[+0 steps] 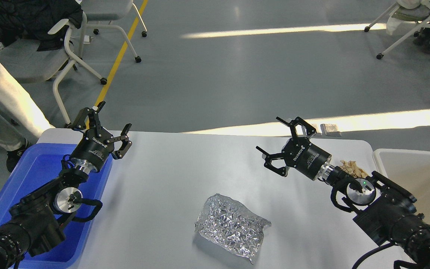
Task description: Tidy desktop
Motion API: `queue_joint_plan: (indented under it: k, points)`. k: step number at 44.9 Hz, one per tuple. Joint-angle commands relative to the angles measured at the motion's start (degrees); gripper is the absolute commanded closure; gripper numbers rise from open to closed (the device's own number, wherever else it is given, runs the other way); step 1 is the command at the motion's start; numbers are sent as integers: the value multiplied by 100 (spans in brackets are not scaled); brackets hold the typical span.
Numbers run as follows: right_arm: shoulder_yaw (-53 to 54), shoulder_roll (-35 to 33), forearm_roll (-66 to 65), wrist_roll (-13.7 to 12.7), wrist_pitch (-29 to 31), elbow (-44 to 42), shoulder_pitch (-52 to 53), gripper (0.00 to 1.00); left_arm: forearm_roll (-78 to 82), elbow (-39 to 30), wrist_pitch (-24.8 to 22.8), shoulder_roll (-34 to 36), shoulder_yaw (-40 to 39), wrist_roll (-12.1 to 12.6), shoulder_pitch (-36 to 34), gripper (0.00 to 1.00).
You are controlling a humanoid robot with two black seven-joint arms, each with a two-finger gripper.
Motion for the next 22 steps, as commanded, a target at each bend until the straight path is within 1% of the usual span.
queue_joint_plan:
  k: [1,4,22]
  points:
    - [-14,-5,0,-2,-1,0,9,0,0,0,0,0,-3,-7,0,0]
    - [-14,-5,0,-2,-1,8,9,0,0,0,0,0,-3,20,0,0]
    - [-67,-93,-35,-28,-1,114,132,0,0,0,-8,0,-3,2,0,0]
